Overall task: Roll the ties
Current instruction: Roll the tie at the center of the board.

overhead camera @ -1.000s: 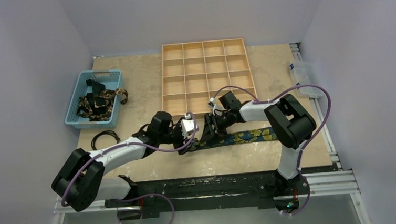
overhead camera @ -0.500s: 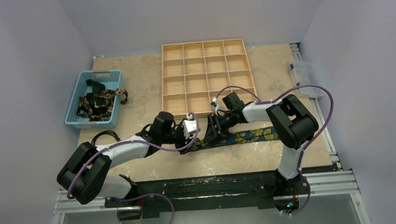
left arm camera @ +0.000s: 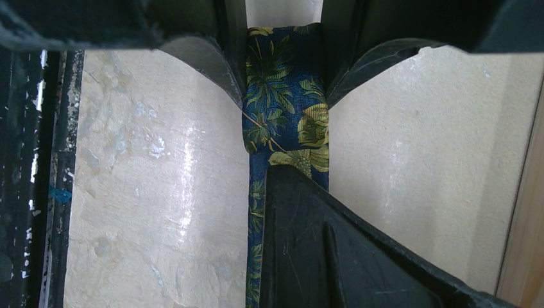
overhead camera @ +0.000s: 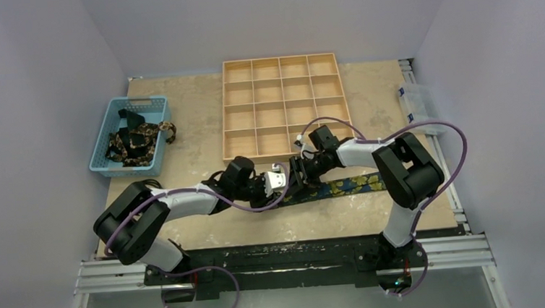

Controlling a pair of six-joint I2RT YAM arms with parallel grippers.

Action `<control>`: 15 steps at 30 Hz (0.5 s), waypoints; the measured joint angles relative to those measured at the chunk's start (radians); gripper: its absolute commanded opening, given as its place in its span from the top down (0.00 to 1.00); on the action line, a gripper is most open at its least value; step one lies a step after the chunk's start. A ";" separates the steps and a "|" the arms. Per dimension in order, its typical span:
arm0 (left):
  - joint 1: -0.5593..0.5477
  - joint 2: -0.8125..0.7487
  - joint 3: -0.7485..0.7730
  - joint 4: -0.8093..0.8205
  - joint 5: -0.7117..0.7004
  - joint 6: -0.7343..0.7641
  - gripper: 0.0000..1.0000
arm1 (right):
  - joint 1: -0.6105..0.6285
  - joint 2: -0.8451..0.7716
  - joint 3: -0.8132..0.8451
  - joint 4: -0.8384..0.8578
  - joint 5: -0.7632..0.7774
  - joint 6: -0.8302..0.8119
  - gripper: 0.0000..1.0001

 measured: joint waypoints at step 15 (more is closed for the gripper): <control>-0.036 0.044 0.072 -0.063 -0.031 0.023 0.64 | 0.043 -0.057 0.025 0.004 0.058 0.123 0.56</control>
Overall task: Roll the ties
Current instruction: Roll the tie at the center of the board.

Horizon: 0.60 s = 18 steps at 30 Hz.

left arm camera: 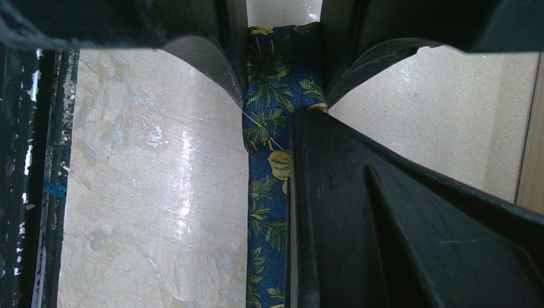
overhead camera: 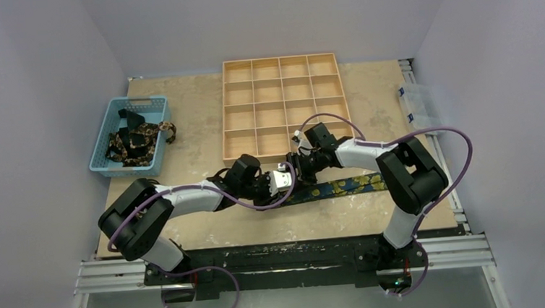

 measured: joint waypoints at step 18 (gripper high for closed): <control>-0.001 0.037 -0.008 0.044 0.015 -0.038 0.62 | 0.007 0.014 -0.074 0.107 -0.026 0.019 0.52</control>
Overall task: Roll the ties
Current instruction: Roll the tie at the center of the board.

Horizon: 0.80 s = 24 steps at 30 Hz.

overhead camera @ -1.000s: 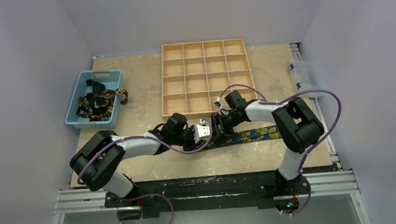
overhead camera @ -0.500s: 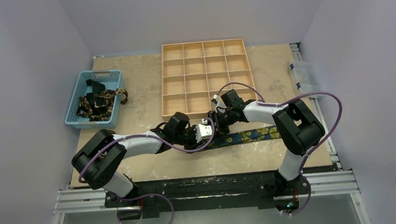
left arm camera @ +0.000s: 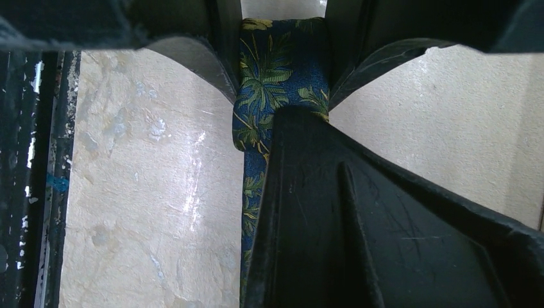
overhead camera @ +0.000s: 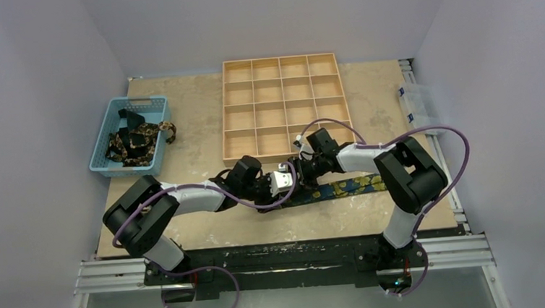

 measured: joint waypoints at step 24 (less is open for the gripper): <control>0.006 0.009 -0.030 0.084 0.004 -0.044 0.37 | -0.001 0.012 0.001 -0.022 -0.017 -0.055 1.00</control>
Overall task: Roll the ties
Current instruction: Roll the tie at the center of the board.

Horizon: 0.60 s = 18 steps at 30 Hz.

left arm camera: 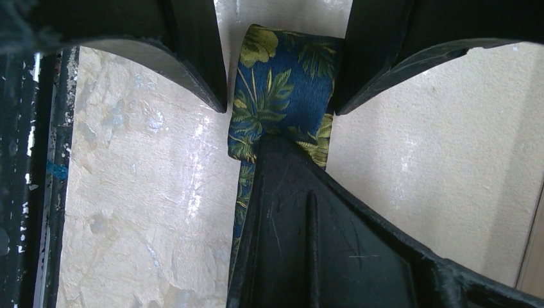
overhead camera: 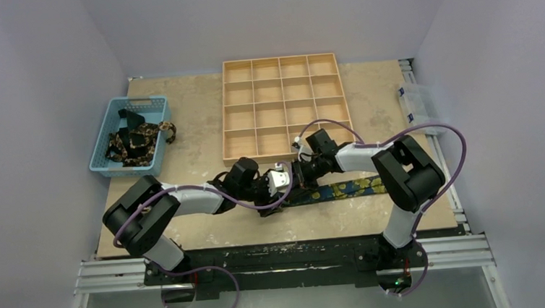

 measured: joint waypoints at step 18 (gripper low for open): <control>0.023 0.028 -0.043 0.151 0.000 -0.033 0.49 | -0.022 0.061 0.058 -0.058 0.044 -0.089 1.00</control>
